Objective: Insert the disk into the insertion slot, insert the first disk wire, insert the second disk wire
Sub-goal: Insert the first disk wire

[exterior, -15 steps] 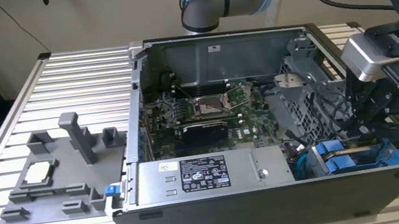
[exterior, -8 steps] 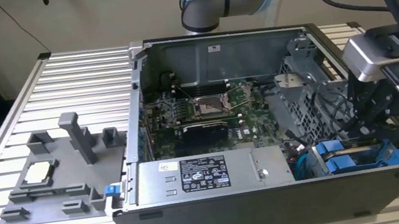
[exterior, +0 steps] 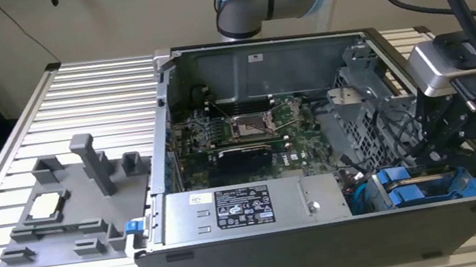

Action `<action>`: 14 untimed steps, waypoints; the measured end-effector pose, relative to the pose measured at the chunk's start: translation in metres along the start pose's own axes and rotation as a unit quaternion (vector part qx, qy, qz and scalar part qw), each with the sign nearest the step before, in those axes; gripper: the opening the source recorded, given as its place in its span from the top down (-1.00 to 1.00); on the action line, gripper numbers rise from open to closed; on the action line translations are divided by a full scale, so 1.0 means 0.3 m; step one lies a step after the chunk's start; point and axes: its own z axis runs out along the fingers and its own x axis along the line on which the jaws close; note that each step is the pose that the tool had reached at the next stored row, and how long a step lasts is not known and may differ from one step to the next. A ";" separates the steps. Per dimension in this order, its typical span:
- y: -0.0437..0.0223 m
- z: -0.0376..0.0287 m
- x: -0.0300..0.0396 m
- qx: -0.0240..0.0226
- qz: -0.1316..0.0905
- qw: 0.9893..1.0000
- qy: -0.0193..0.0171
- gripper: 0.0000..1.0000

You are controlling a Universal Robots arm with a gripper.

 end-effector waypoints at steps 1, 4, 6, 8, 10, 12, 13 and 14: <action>0.000 0.000 0.000 0.000 0.000 1.000 0.000 0.69; -0.001 0.003 0.000 0.000 0.000 1.000 0.000 0.69; -0.002 0.005 0.001 0.000 0.000 1.000 0.000 0.69; -0.004 0.009 0.001 0.000 0.000 1.000 0.000 0.69; -0.006 0.012 0.002 0.000 0.000 1.000 0.000 0.69; -0.008 0.015 0.002 0.000 0.000 1.000 0.000 0.69; -0.008 0.016 0.003 0.000 0.000 1.000 0.000 0.69; -0.009 0.017 0.003 0.000 0.000 1.000 0.000 0.69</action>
